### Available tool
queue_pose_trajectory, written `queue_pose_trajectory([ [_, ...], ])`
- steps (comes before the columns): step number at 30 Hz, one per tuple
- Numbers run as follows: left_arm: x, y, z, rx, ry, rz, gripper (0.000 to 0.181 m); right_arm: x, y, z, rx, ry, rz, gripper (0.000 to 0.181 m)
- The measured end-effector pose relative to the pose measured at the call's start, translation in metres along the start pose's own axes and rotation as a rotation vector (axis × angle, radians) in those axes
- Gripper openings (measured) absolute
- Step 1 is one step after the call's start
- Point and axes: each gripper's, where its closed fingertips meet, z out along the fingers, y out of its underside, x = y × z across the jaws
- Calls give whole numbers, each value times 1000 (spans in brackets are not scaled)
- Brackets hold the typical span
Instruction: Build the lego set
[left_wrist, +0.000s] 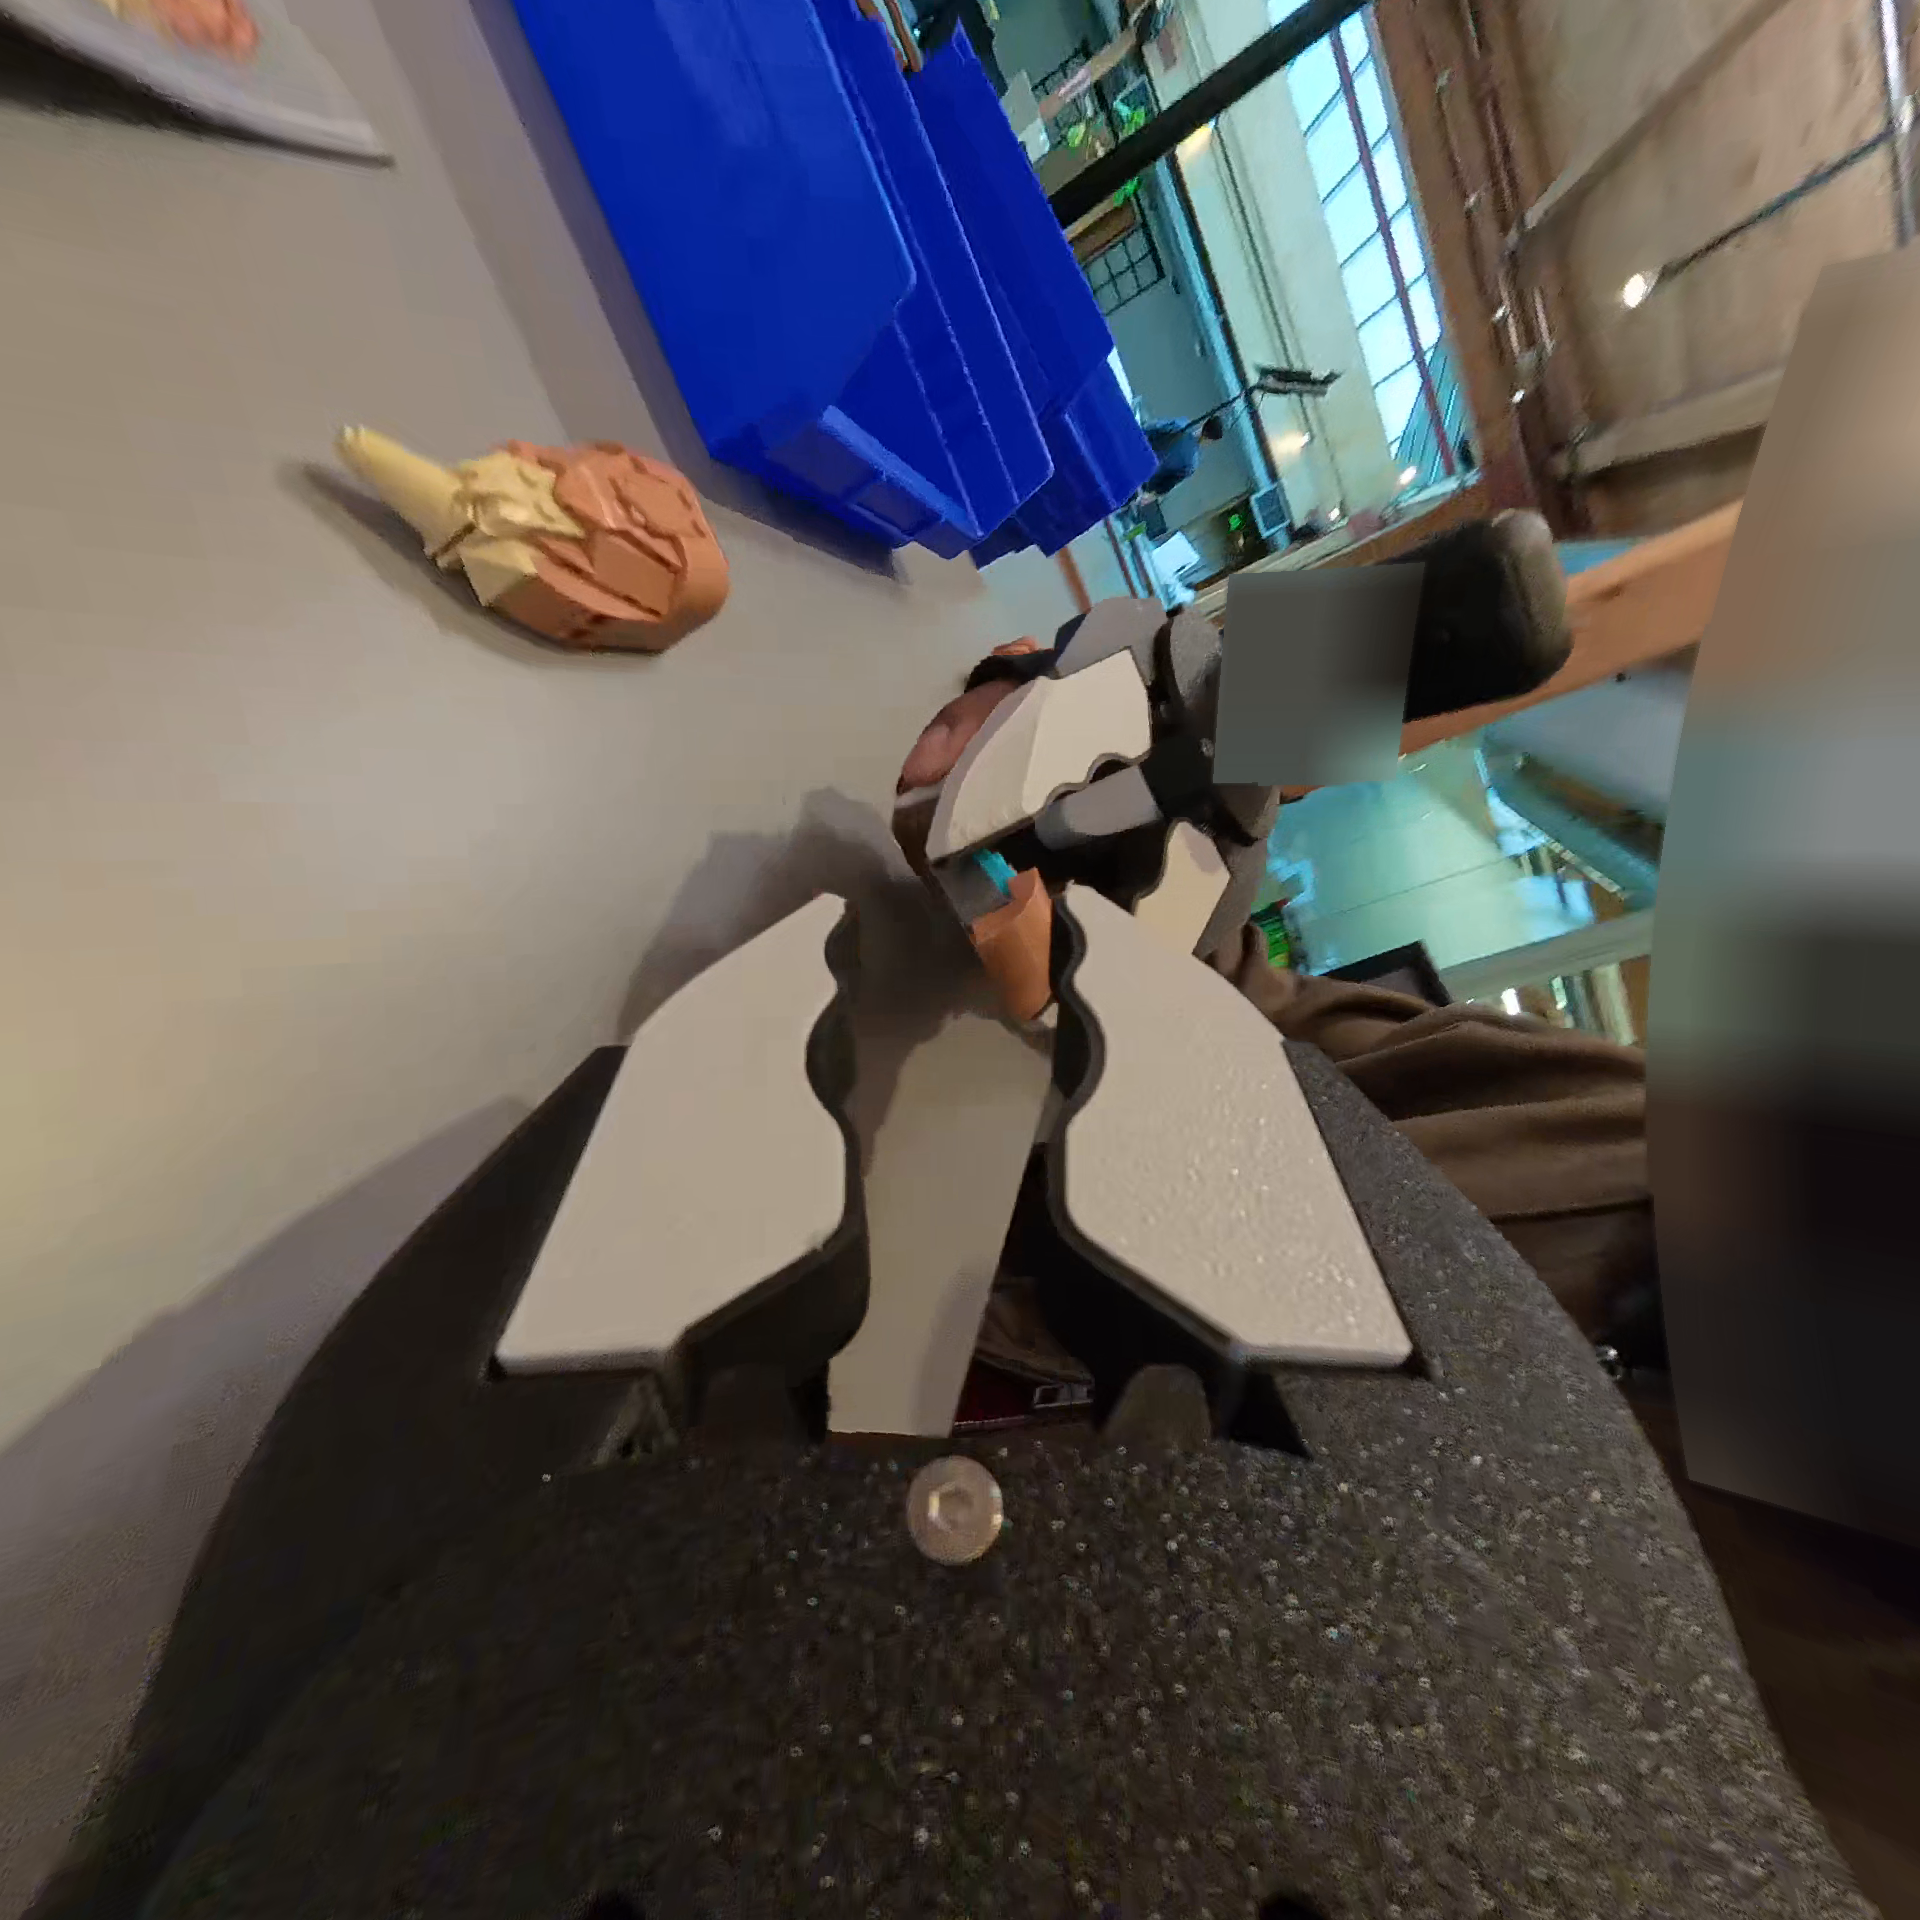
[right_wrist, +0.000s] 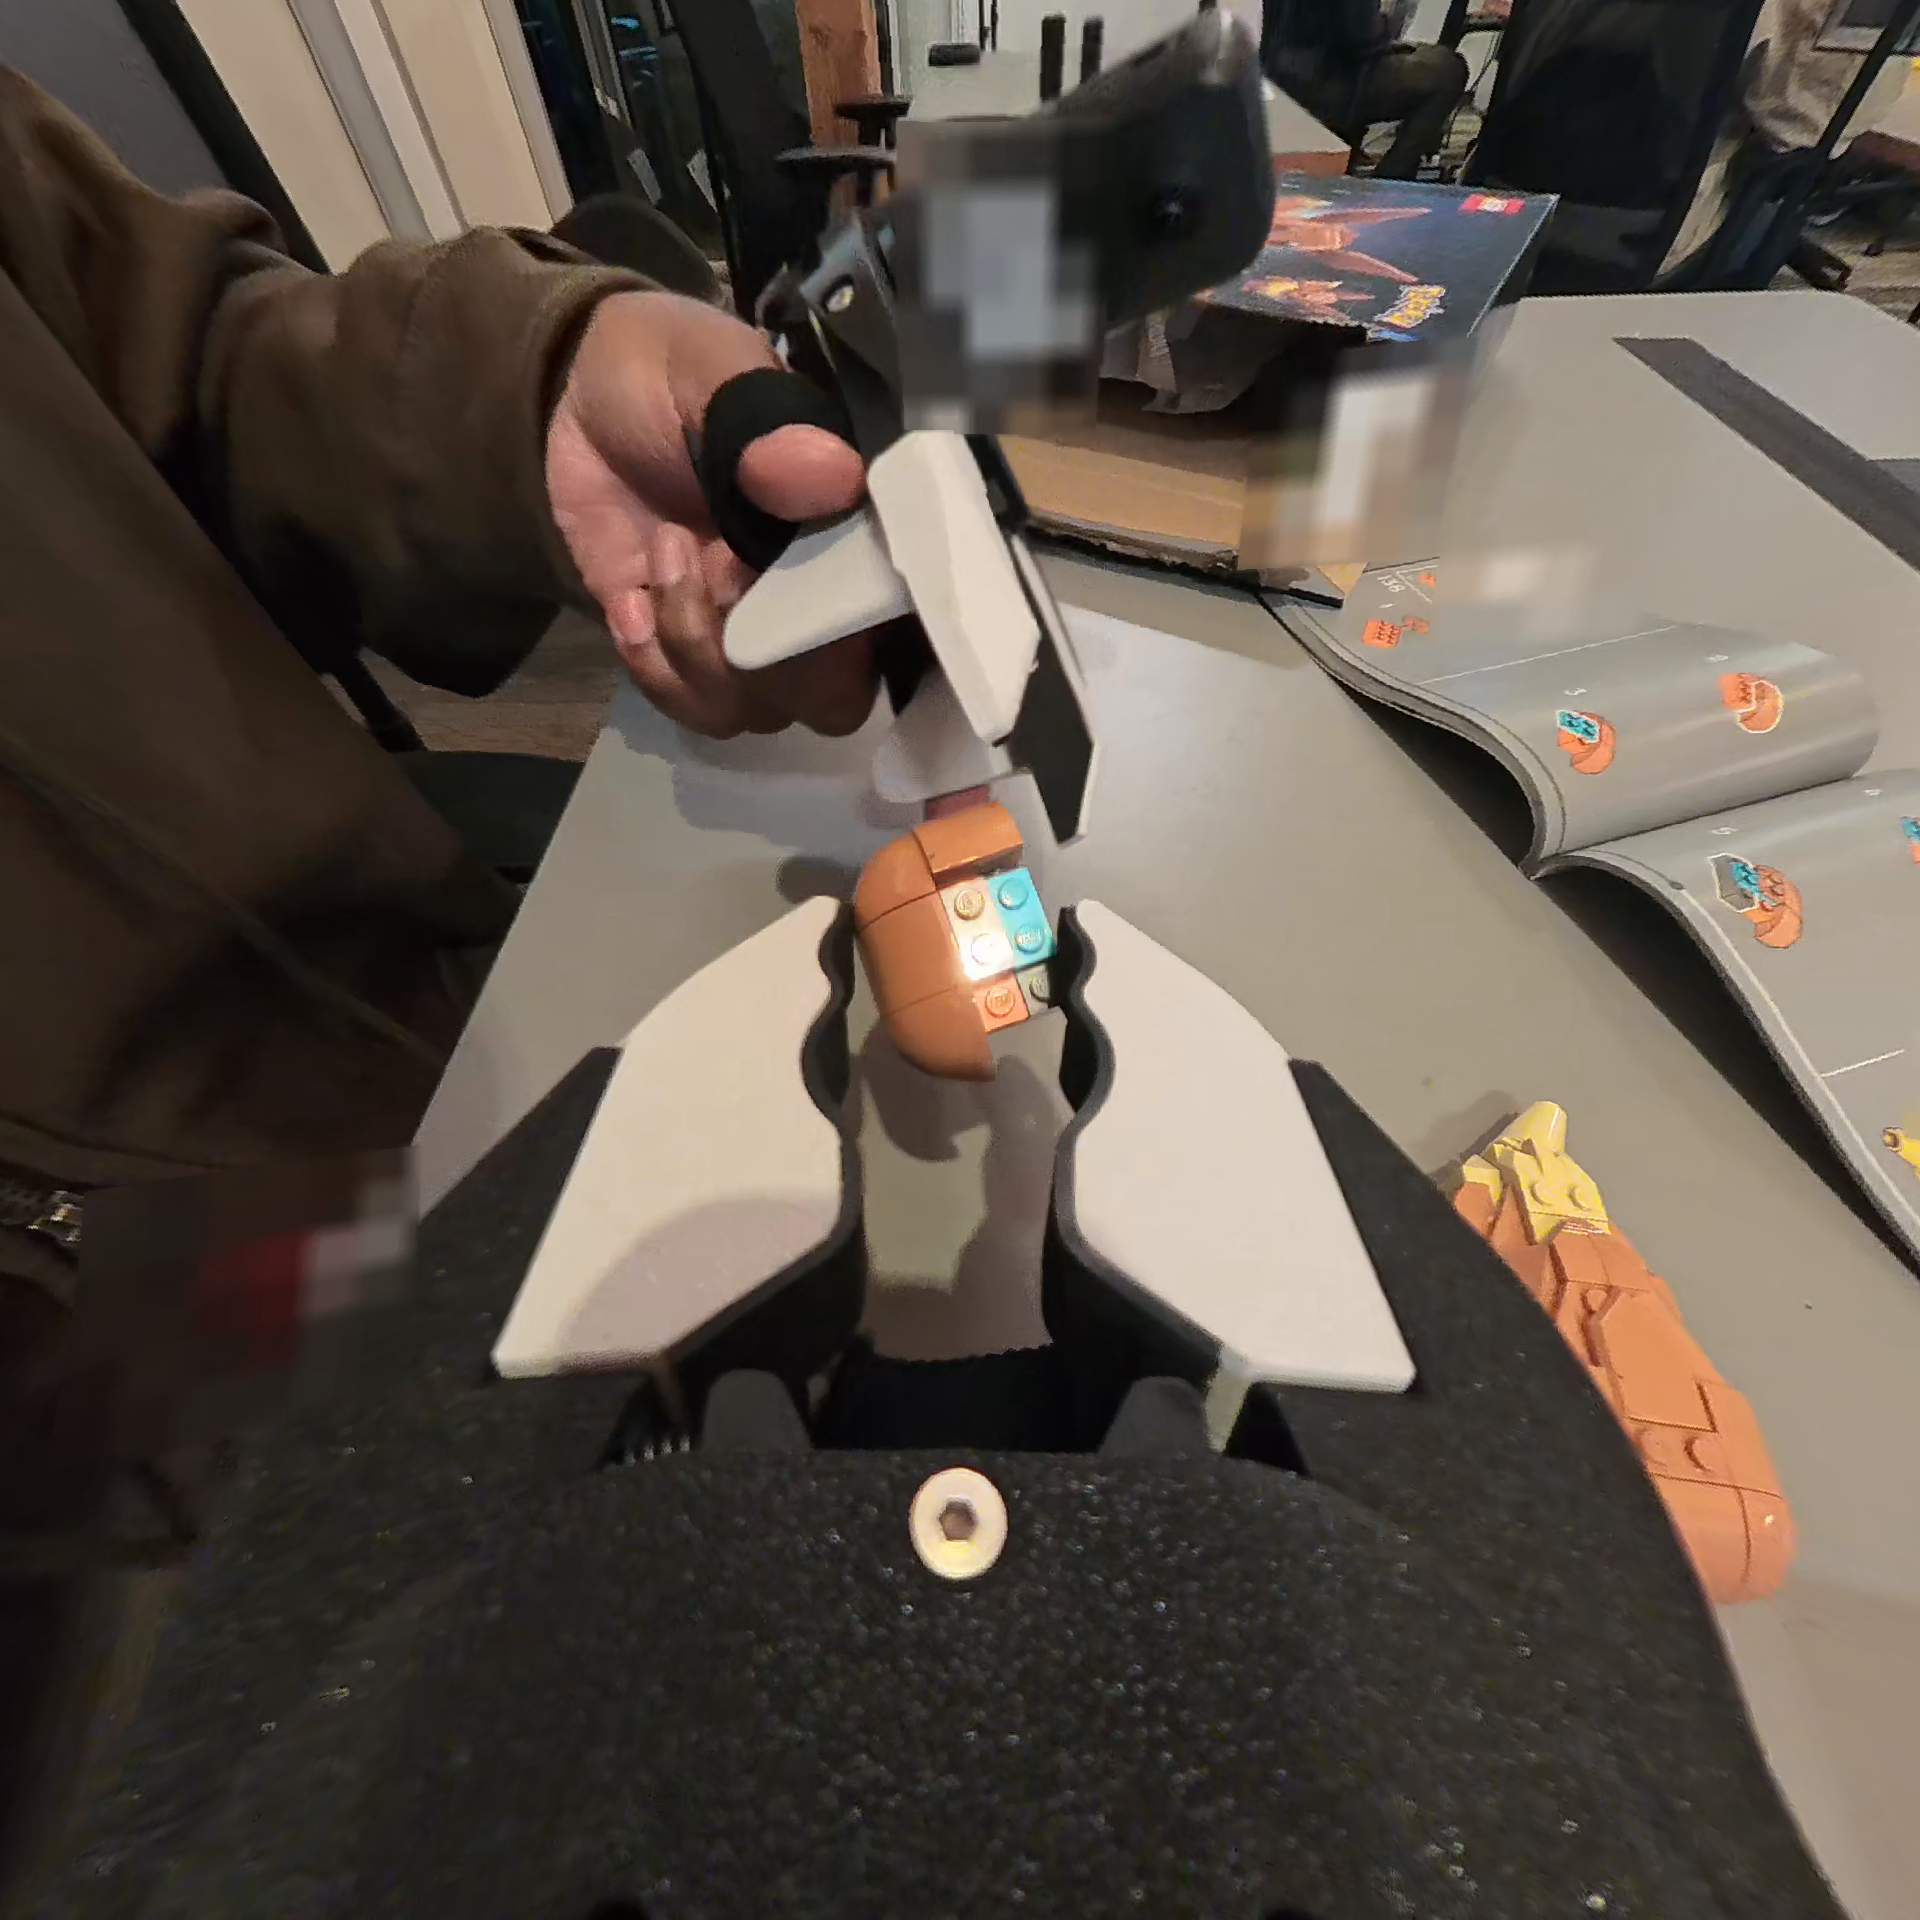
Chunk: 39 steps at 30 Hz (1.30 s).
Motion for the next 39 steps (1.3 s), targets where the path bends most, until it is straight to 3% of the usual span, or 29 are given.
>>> queue_pose_trajectory([
  [9, 2, 16, 15, -31, 43, -103, 43, 2, 2, 2, -28, 51, -64, 37],
  [26, 11, 15, 21, 4, 130, -149, 20, 0, -1, 3, -34, 79, -119, 37],
  [39, 14, 14, 19, 47, 165, -123, 19, -1, -5, 2, -16, 94, -151, 37],
])
